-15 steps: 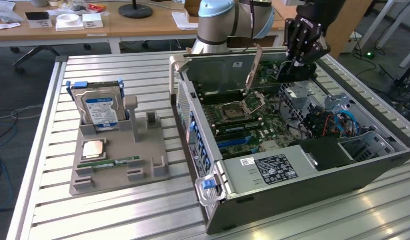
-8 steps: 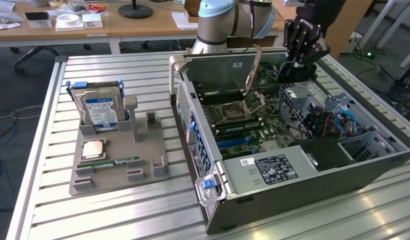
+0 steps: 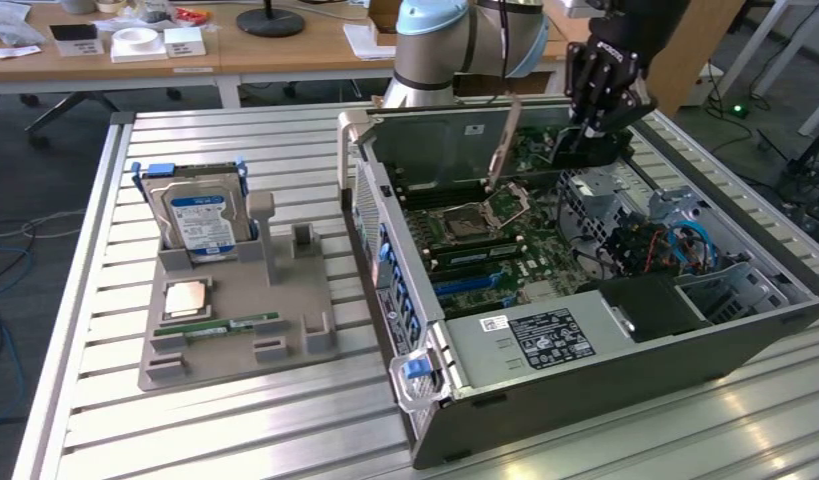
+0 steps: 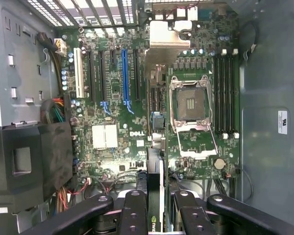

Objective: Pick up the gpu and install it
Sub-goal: 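Insert the gpu into the slot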

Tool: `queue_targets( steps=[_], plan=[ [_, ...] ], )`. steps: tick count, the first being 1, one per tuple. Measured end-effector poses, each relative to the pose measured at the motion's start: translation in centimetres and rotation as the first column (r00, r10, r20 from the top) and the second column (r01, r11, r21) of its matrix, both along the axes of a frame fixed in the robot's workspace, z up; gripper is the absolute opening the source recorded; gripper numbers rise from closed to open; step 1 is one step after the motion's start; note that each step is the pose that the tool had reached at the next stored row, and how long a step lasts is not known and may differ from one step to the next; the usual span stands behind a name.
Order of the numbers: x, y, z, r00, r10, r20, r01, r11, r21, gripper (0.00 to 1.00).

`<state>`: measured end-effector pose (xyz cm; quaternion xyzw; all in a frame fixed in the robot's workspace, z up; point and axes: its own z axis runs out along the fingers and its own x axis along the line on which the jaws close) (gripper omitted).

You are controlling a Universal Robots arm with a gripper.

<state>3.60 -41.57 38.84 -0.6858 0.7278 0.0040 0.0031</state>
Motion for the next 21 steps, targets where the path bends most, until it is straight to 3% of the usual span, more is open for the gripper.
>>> queue_targets(
  steps=[16, 21],
  plan=[
    [-0.9, 0.0, -1.05, 1.0, 0.0, 0.0001, 0.0, 1.0, -0.0002, 0.26],
    [-0.98, -0.3, -1.07, 1.0, 0.0, 0.0001, 0.0, 1.0, 0.0, 0.26]
  ],
)
